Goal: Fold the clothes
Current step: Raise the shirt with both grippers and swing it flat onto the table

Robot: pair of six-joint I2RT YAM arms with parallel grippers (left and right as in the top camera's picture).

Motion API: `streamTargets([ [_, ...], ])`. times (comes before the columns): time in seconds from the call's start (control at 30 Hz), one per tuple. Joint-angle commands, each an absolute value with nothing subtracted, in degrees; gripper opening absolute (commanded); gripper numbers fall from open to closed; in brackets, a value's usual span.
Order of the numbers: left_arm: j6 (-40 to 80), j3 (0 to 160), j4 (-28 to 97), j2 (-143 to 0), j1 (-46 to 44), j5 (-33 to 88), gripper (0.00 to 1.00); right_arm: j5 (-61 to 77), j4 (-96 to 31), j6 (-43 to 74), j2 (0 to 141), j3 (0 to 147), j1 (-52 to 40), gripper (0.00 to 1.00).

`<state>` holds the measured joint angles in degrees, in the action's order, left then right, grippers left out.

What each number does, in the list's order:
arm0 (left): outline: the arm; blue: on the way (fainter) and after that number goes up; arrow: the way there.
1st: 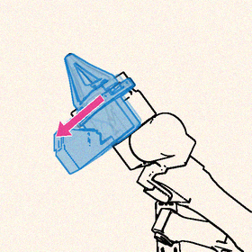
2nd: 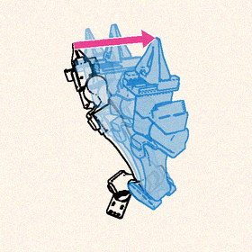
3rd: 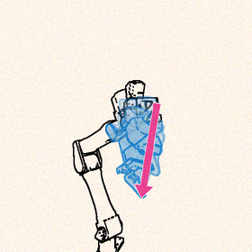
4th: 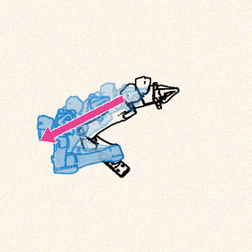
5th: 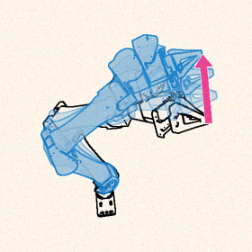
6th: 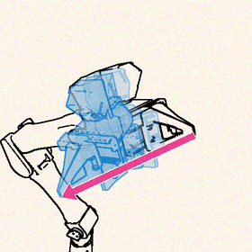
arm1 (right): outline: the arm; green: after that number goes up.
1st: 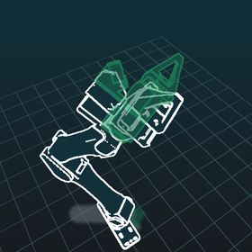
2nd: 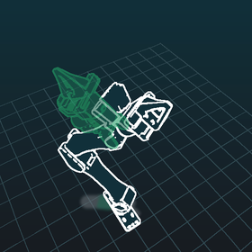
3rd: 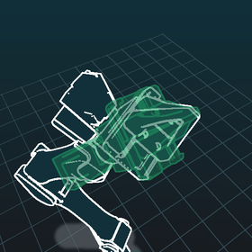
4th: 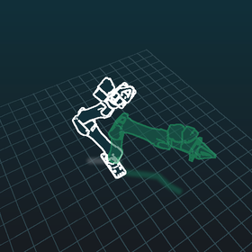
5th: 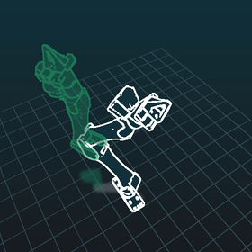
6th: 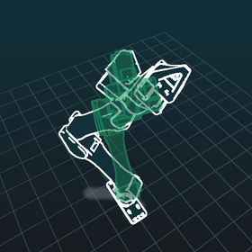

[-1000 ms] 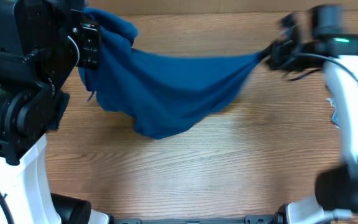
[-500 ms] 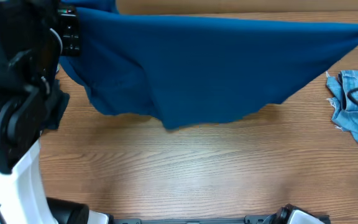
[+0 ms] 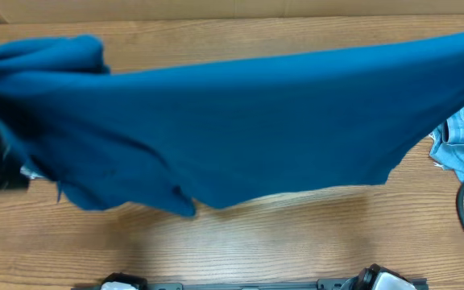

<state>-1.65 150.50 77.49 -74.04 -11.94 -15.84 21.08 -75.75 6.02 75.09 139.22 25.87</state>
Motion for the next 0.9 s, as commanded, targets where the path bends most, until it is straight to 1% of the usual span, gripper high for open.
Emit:
streamTargets([
  [0.0,-1.2,153.1,78.3,-70.7,-11.4,-14.9,0.04,15.9,-78.7,6.2,74.5,145.4,26.4,0.04],
  [0.17,-1.1,153.0,82.7,-69.6,-11.4,-15.5,0.04,13.5,-84.0,6.2,75.0,146.3,26.4,0.04],
  [0.3,-1.3,149.3,82.7,-72.1,-11.4,-18.3,0.05,12.0,-89.6,6.3,79.4,146.3,26.4,0.04],
  [0.37,-1.8,146.8,82.4,-77.4,-11.4,-18.9,0.07,12.3,-93.4,6.2,85.5,146.3,26.4,0.04],
  [0.43,-1.8,146.3,81.7,-83.2,-11.4,-20.2,0.08,13.8,-93.9,6.1,90.1,146.2,26.4,0.04],
  [0.53,-2.0,146.3,78.3,-94.6,-11.1,-21.2,0.08,16.2,-92.0,5.0,99.0,146.2,26.2,0.04],
  [0.63,-1.9,146.3,74.1,-104.3,-10.9,-21.2,0.08,16.8,-88.0,1.0,106.2,146.2,24.1,0.04],
  [0.7,-1.4,146.3,70.8,-110.4,-9.8,-20.9,0.15,16.8,-84.7,0.6,110.9,146.2,21.8,0.04],
  [0.73,-1.0,146.3,69.7,-113.2,-9.2,-20.9,0.17,16.8,-83.1,0.6,114.0,146.2,20.6,0.05],
  [0.8,-1.1,146.3,68.4,-116.6,-8.2,-19.9,0.24,16.8,-81.2,0.6,118.7,146.2,19.1,0.05],
  [0.83,-1.0,146.3,67.2,-119.2,-7.4,-19.4,0.31,16.8,-79.4,0.6,122.0,146.2,18.2,0.05],
  [0.87,-1.0,146.3,66.4,-120.6,-7.0,-19.4,0.32,16.6,-78.1,0.6,124.0,146.2,17.6,0.05],
])
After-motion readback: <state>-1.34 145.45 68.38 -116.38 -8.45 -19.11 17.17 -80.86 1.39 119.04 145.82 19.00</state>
